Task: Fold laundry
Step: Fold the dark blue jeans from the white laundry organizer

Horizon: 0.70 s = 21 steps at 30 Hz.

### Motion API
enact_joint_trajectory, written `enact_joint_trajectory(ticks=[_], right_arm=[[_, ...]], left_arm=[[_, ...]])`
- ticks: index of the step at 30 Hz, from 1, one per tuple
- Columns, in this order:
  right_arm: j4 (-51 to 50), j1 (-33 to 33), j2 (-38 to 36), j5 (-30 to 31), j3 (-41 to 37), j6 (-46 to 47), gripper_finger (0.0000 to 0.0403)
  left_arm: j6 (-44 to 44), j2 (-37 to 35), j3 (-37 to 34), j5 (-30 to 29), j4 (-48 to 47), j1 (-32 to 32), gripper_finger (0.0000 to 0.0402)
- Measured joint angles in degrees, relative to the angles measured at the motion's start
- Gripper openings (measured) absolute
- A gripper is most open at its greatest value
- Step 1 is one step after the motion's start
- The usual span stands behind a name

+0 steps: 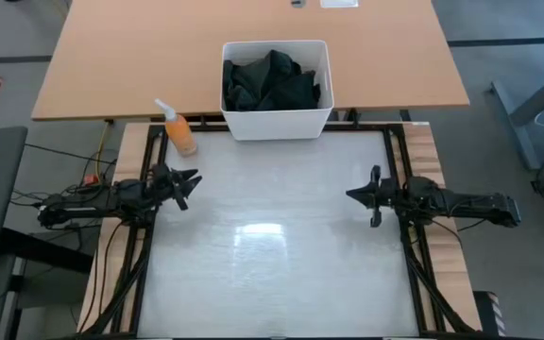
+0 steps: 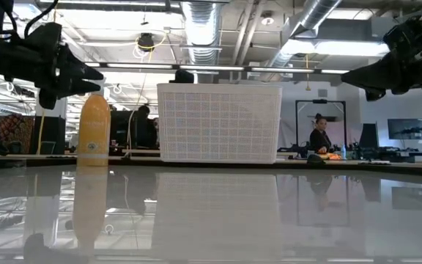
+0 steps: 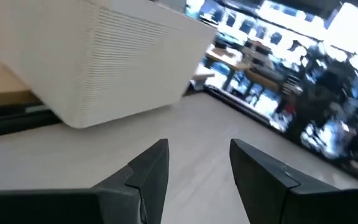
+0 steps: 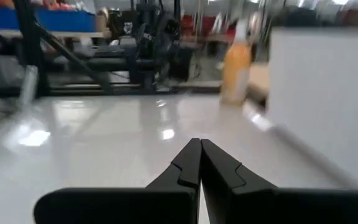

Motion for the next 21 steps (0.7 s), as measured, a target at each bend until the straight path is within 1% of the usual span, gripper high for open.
enact_joint_trajectory(ticks=[2,4,6,8,11,13,15,18,21], right_arm=[[6.06,0.04,0.06,0.27,-0.07,-3.02,0.0036],[12.09,0.18,-0.05,0.33,0.06,-3.45,0.0036],[17.22,-0.12,-0.01,0.45,0.21,-6.39,0.0036],[19.93,-0.75,0.0,0.55,0.18,-9.01,0.0036],[23.89,-2.54,0.04,2.29,0.2,-9.6,0.0036],[25.19,-4.29,0.82,2.85,0.21,-10.31,0.0036],[26.38,-6.32,1.9,3.29,0.21,-10.24,0.0036],[26.63,-10.1,5.01,4.08,2.38,-7.85,0.0036],[25.67,-13.56,10.56,3.79,6.33,-6.31,0.0036]], left_arm=[[-0.01,0.02,-0.1,-1.29,3.93,0.0,0.016],[1.7,0.23,-1.04,-0.91,10.03,0.0,0.016],[4.74,1.63,-2.8,1.8,17.02,0.0,0.016],[7.71,4.32,-2.85,4.38,20.85,0.0,0.016],[10.08,11.18,-2.84,4.32,25.99,0.26,0.016],[11.85,16.8,-2.59,4.81,31.7,0.68,0.016],[13.44,22.67,-1.47,5.45,34.35,1.34,0.016],[15.6,31.64,1.13,6.11,36.32,2.5,0.016],[17.32,39.47,4.39,6.26,36.3,3.86,0.016]])
